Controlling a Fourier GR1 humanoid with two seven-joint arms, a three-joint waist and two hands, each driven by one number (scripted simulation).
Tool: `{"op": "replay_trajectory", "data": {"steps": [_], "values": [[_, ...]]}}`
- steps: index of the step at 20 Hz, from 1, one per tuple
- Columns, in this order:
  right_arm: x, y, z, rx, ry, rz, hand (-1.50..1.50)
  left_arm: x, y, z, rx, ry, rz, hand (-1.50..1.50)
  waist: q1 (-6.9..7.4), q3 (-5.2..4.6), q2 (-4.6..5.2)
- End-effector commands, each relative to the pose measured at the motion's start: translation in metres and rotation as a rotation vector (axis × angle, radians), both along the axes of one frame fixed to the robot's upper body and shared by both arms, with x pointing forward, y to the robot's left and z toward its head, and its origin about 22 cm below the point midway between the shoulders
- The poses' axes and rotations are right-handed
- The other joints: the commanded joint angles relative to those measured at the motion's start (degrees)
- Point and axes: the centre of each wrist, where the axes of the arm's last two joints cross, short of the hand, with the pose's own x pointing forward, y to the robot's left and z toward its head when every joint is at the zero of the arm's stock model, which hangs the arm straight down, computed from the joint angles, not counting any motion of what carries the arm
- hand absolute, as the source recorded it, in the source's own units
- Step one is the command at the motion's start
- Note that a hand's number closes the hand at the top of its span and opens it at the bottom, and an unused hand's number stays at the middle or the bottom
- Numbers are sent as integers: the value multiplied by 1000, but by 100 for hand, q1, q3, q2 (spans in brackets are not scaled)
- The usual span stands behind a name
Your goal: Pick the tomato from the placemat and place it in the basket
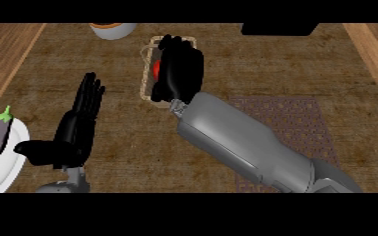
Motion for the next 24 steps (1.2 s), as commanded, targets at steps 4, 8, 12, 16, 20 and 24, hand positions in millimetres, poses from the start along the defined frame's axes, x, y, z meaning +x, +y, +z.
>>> {"op": "replay_trajectory", "data": {"steps": [4, 8, 12, 16, 20, 24], "values": [[11, -6, -14, 111, -5, -97, -150, 3, -6, 7, -3, -7, -9, 0, 55, 1, 21], [-7, 4, 7, 182, -94, -47, -150, -3, 12, 1, 2, 5, 17, 0, -6, 0, -6], [6, 0, 23, 199, -224, -87, -150, -4, 11, 5, -8, -3, 23, 0, -63, 1, -23], [-1, -5, 28, 213, -290, -127, -150, -9, 12, -24, 3, 31, 28, 0, -162, -2, -32], [-10, -19, 30, 186, -297, -201, -150, -15, 23, -8, 8, 6, 43, 0, -189, 2, -61], [-21, -33, 50, 296, -345, -269, -150, -18, 25, -14, -2, 18, 47, 0, -259, 2, -84]]}}
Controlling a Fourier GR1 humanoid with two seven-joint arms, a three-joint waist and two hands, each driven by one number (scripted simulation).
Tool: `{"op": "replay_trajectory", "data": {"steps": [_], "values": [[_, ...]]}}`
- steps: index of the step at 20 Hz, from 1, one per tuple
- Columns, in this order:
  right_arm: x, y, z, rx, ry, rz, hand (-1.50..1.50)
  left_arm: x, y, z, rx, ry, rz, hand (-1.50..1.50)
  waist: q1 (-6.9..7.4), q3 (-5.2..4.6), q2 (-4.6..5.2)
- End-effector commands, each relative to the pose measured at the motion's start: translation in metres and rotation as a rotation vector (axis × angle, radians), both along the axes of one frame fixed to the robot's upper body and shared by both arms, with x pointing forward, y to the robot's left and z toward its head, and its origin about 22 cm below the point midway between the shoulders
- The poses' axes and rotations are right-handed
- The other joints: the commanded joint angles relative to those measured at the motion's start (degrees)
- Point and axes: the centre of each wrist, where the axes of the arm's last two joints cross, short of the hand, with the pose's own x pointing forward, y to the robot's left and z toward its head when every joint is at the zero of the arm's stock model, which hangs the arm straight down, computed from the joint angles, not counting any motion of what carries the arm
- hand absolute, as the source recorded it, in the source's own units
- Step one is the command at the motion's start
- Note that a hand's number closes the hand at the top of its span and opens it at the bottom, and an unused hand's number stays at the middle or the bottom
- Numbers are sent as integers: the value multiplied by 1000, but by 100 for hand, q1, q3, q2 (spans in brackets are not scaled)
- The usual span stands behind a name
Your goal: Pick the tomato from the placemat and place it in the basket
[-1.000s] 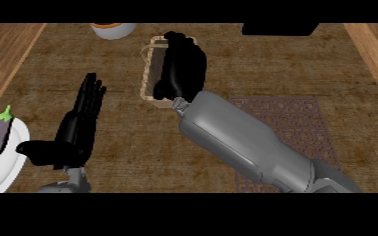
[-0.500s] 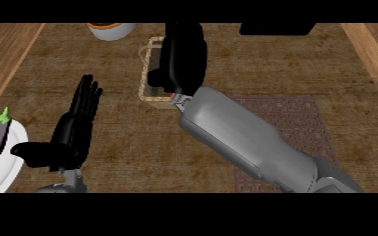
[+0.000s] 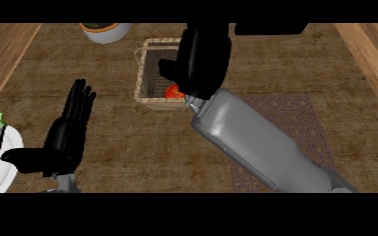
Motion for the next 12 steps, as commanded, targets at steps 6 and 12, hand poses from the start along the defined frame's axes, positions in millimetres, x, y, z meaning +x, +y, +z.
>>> {"op": "replay_trajectory", "data": {"steps": [6, 12], "values": [[-48, -77, 42, 248, -49, -86, -150, -3, 10, 4, -3, -5, 13, 0, -94, 5, -14], [-103, -108, 60, 294, -61, -13, -150, -4, -5, -7, -7, -11, 11, 0, 2, 0, 17]]}}
